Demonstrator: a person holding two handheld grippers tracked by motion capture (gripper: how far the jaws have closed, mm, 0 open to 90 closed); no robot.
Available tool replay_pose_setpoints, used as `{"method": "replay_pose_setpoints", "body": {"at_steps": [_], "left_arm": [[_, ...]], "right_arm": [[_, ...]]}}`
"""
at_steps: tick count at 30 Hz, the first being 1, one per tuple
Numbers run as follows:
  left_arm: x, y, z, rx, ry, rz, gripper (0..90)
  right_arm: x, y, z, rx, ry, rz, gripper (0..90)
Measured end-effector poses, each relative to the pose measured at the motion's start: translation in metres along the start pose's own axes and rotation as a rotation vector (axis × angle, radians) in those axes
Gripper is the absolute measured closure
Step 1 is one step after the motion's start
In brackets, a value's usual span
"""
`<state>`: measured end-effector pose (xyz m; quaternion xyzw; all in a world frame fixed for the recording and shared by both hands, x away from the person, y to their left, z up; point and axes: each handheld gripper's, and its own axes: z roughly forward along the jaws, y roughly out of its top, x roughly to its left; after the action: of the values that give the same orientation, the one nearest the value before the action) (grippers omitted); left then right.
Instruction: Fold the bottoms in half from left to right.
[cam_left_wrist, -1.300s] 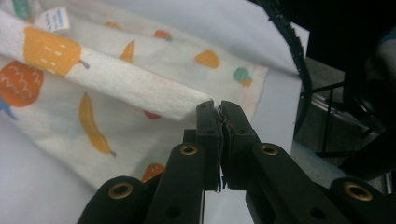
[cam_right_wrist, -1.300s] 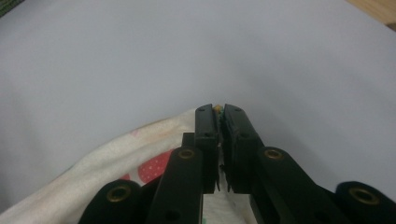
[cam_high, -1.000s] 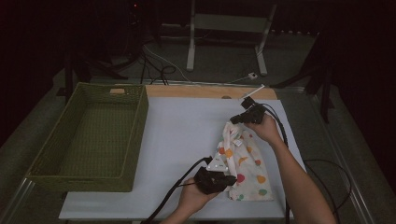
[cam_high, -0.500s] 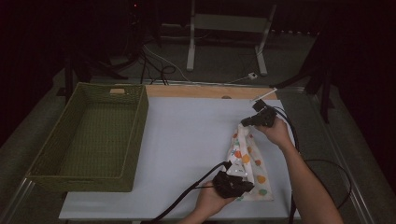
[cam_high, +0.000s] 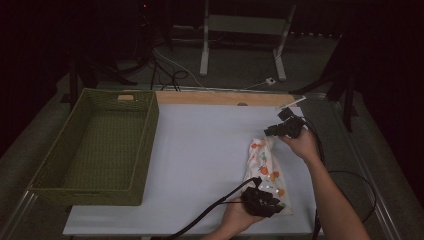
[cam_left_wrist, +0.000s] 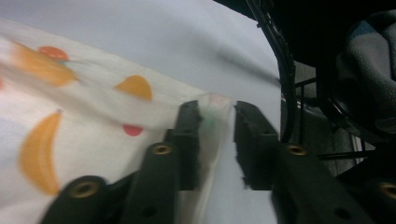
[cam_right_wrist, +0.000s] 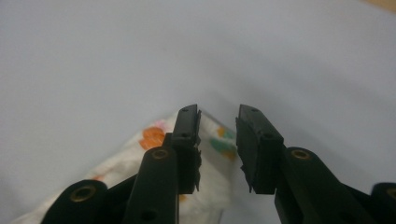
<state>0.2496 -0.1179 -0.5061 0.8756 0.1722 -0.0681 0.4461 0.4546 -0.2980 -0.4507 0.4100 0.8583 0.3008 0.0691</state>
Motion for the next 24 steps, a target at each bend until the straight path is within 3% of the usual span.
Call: {"method": "replay_pose_setpoints", "body": {"at_steps": [7, 14, 17, 21, 24], "left_arm": [[0.009, -0.009, -0.033, -0.006, 0.063, -0.006, 65.0], [0.017, -0.028, -0.042, 0.012, 0.093, -0.040, 61.8], [0.019, -0.033, -0.043, 0.023, 0.099, -0.046, 59.9], [0.020, -0.043, -0.042, 0.047, 0.100, -0.051, 57.3], [0.021, -0.048, -0.039, 0.051, 0.092, -0.061, 54.2]], "right_arm": [[0.019, 0.008, 0.007, 0.016, 0.064, -0.041, 73.6], [0.022, -0.005, 0.025, 0.069, 0.085, -0.032, 74.3], [0.020, -0.010, 0.030, 0.088, 0.081, -0.024, 71.3], [0.022, -0.015, 0.040, 0.109, 0.094, 0.010, 52.6], [0.023, -0.015, 0.044, 0.111, 0.102, 0.006, 48.0]]}}
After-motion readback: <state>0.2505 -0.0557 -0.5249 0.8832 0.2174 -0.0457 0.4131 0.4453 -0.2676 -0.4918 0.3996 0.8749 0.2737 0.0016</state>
